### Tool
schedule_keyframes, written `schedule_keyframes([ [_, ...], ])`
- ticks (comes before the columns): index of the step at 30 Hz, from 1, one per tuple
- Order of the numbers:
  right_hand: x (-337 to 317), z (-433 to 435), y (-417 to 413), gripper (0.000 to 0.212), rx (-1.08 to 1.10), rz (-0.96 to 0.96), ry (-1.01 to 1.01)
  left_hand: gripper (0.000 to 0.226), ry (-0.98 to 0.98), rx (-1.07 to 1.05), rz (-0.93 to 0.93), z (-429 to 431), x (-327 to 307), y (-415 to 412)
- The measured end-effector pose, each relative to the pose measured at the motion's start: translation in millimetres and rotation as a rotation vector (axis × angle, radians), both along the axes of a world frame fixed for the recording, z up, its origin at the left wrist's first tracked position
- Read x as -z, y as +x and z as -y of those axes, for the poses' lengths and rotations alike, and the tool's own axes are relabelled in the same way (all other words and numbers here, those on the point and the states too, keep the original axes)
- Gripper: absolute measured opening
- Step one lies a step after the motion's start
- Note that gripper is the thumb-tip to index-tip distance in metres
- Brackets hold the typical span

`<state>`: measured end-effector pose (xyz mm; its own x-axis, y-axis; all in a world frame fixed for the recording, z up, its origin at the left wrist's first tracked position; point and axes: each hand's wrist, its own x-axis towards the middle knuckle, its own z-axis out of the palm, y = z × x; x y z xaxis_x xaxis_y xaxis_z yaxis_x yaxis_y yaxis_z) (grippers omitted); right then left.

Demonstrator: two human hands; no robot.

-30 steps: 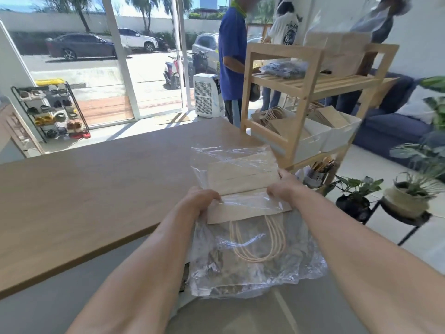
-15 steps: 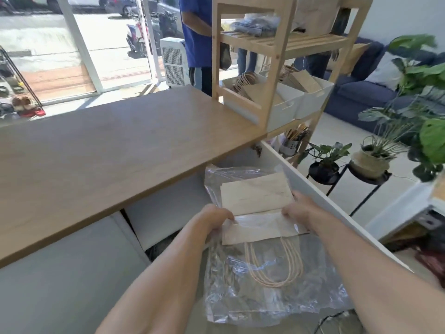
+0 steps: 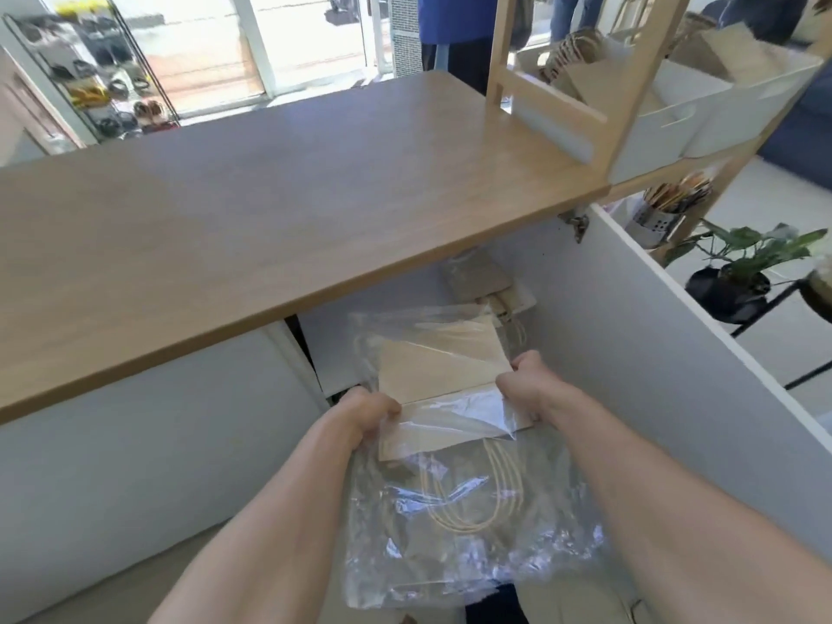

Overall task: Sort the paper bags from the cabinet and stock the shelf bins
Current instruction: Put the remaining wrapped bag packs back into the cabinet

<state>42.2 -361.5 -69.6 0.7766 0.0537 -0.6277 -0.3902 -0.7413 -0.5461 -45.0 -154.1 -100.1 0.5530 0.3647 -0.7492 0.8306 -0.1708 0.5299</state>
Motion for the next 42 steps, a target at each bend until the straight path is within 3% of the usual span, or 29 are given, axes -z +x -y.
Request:
schedule_keyframes([
  [6,33,-53,38,0.037,-0.211,-0.043,0.060,0.011,0.039,-0.221,-0.022,-37,25,6],
  [10,62,-76,78,0.049,-0.357,-0.037,0.062,0.008,0.073,-0.357,0.035,-50,52,33],
  [13,87,-88,115,0.052,-0.413,-0.010,0.057,0.031,0.078,-0.427,0.038,-62,84,66],
  [17,120,-103,151,0.053,-0.442,0.034,0.070,0.007,0.125,-0.432,0.052,-77,119,98],
  [24,177,-131,192,0.064,-0.462,0.107,0.198,0.022,0.273,-0.487,0.074,-102,167,138],
  [27,197,-140,198,0.069,-0.550,0.201,0.230,0.012,0.335,-0.497,0.081,-117,180,152],
  [28,203,-140,197,0.072,-0.587,0.214,0.246,0.018,0.355,-0.495,0.079,-122,184,156],
  [31,219,-138,197,0.078,-0.736,0.207,0.226,0.061,0.407,-0.461,0.049,-132,197,167],
  [33,229,-134,194,0.083,-0.845,0.234,0.144,0.075,0.442,-0.462,0.049,-129,203,169],
  [36,235,-131,192,0.077,-0.888,0.290,0.011,0.084,0.564,-0.364,0.077,-114,198,162],
  [39,236,-135,193,0.063,-0.863,0.345,-0.079,0.084,0.766,-0.033,0.094,-104,198,146],
  [42,237,-144,196,0.053,-0.836,0.390,-0.118,0.077,0.772,0.318,0.084,-91,208,133],
])
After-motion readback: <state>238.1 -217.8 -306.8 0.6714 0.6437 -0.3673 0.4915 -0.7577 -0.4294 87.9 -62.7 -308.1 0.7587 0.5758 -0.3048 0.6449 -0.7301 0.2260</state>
